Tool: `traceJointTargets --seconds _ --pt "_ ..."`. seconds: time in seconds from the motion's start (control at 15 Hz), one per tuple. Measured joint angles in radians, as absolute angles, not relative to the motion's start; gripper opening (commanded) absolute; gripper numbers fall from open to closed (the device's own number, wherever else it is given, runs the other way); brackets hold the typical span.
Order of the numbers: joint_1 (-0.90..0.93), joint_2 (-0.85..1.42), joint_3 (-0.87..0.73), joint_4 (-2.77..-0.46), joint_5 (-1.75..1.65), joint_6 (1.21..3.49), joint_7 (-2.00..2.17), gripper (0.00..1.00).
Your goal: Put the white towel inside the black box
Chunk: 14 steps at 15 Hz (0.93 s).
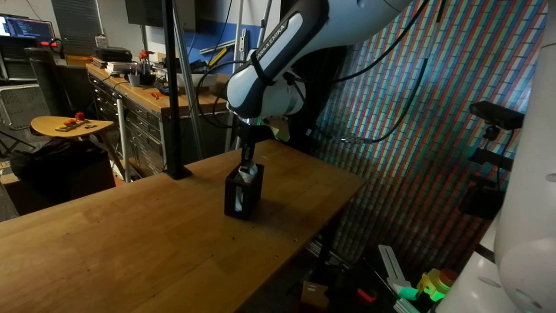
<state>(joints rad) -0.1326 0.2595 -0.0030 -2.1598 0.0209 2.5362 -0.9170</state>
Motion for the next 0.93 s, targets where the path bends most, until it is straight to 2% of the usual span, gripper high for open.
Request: traceJointTargets --seconds 0.4,0.93 --pt "-0.164 0.314 0.018 -2.162 0.093 2.544 -0.969 0.00" --pt "-0.217 0.398 0.121 -2.154 0.266 2.587 -1.093 0.00"
